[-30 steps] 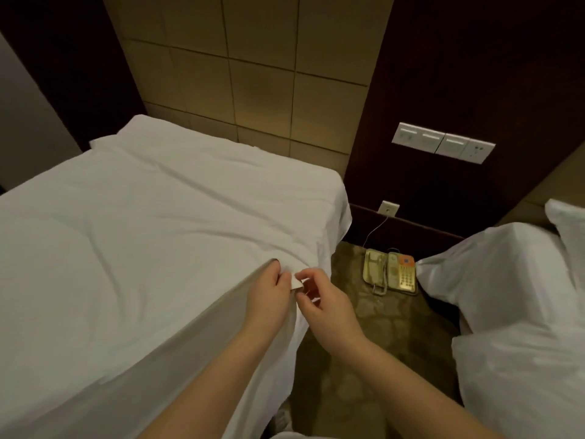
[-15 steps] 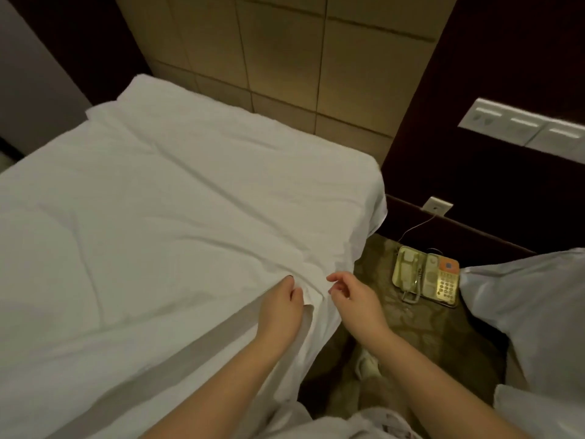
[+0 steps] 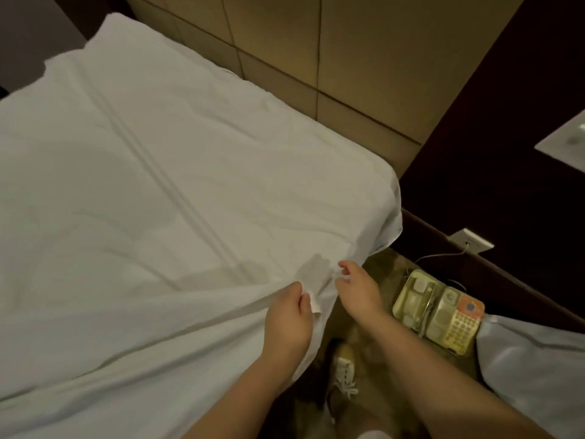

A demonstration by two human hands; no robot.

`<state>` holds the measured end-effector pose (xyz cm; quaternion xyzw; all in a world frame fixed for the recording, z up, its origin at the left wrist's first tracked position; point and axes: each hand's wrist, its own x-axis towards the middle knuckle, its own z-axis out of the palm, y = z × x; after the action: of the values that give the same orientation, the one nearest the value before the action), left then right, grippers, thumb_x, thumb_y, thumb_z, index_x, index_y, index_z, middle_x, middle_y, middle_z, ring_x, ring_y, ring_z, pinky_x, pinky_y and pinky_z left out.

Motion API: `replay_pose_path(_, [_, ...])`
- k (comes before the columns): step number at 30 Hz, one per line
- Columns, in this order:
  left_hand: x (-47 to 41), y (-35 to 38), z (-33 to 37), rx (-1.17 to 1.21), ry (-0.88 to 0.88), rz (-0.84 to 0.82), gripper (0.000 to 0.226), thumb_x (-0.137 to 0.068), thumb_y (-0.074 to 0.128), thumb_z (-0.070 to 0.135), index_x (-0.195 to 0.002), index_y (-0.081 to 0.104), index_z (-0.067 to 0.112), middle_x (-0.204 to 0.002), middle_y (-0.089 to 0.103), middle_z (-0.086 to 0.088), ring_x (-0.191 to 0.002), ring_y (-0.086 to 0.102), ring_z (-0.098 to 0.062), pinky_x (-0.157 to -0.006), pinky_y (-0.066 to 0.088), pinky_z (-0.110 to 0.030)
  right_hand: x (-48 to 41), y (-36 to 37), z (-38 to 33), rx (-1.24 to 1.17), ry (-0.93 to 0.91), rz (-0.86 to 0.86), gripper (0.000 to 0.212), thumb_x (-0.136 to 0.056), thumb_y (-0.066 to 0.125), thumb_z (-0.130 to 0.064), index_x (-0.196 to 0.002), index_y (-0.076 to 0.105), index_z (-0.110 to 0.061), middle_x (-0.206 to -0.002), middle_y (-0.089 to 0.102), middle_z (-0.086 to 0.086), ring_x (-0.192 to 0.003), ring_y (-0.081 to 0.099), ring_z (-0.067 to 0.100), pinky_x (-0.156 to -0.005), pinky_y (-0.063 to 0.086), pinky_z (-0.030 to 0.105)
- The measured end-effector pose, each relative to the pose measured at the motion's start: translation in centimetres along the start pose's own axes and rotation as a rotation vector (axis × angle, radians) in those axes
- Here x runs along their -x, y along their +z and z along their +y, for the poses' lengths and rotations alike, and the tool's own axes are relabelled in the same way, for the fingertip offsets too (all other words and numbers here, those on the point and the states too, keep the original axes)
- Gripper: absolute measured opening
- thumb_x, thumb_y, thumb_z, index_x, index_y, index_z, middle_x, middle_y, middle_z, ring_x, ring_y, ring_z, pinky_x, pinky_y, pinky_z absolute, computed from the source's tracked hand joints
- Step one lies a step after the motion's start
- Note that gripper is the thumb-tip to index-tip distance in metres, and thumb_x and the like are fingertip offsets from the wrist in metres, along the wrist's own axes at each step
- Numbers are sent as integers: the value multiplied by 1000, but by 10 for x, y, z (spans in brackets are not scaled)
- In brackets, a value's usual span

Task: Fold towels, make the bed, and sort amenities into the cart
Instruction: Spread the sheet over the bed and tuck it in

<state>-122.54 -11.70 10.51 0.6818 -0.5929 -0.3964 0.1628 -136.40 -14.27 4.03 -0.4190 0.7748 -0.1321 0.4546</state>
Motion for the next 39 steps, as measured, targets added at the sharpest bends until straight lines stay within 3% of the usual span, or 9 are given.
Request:
replay_pose_path(5, [-69,18,45,-3,103,74,40,-96,42,7,-61,25,18,-58,33,2,-53,30,-8,-51,25,-22,-73,-46,-4,37,-37,78,44,-97,44,-19,-141,38,-16,-141,44,7,-123,46,28,-98,41,36])
replay_pose_path(17, [-183,90,52,-65,121,-72,38,-99,38,9,-64,25,17,-59,33,-1,-53,30,-8,-51,29,-16,-228,-98,4,152,-45,238,63,-97,49,-27,-150,18,-16,-155,21,7,-141,21,28,-113,29,46])
replay_pose_path(21, [-192,93,39,-194,140,-129,38,-98,39,9,-63,25,19,-60,34,-1,-53,31,-9,-52,30,-15,-252,-107,17,199,-1,131,50,-92,55,-38,-134,43,-14,-134,48,10,-121,45,30,-93,41,36])
replay_pose_path(25, [-192,84,45,-332,174,-127,36,-96,39,8,-63,28,17,-58,35,-1,-52,31,-10,-50,25,-25,-243,-110,22,258,-92,-18,31,-96,48,-36,-99,62,-9,-100,59,7,-98,54,28,-70,31,27])
replay_pose_path(28, [-191,74,53,-342,195,-34,15,-96,42,10,-82,37,15,-57,40,2,-50,37,-9,-47,20,-28,-220,-114,17,95,-117,1,29,-96,48,-31,-71,46,-17,-73,47,-1,-82,51,23,-57,30,29])
replay_pose_path(30, [-187,69,60,-266,239,12,11,-94,45,10,-104,41,14,-55,44,2,-49,42,-12,-46,24,-26,-196,-113,12,82,-186,10,25,-96,49,-34,-78,50,-17,-72,46,-4,-80,48,19,-57,30,27])
replay_pose_path(34, [-172,70,79,-247,389,-244,60,-95,46,9,-145,23,33,-62,53,2,-55,52,-12,-51,34,-20,-141,-104,-2,143,-480,45,26,-91,55,-33,-109,61,-15,-73,51,-2,-83,48,20,-57,30,24])
replay_pose_path(36, [-173,69,81,-265,366,-299,54,-94,47,7,-144,37,25,-79,63,-7,-71,60,-21,-60,35,-23,-119,-106,-7,85,-556,30,19,-88,58,-29,-103,65,-18,-77,61,1,-82,54,21,-61,36,28])
replay_pose_path(39, [-172,60,84,-274,298,-225,21,-94,48,7,-109,63,7,-90,67,-14,-81,60,-25,-61,27,-23,-103,-115,-2,78,-519,-14,17,-87,61,-36,-96,65,-23,-77,63,-1,-79,54,17,-61,39,29])
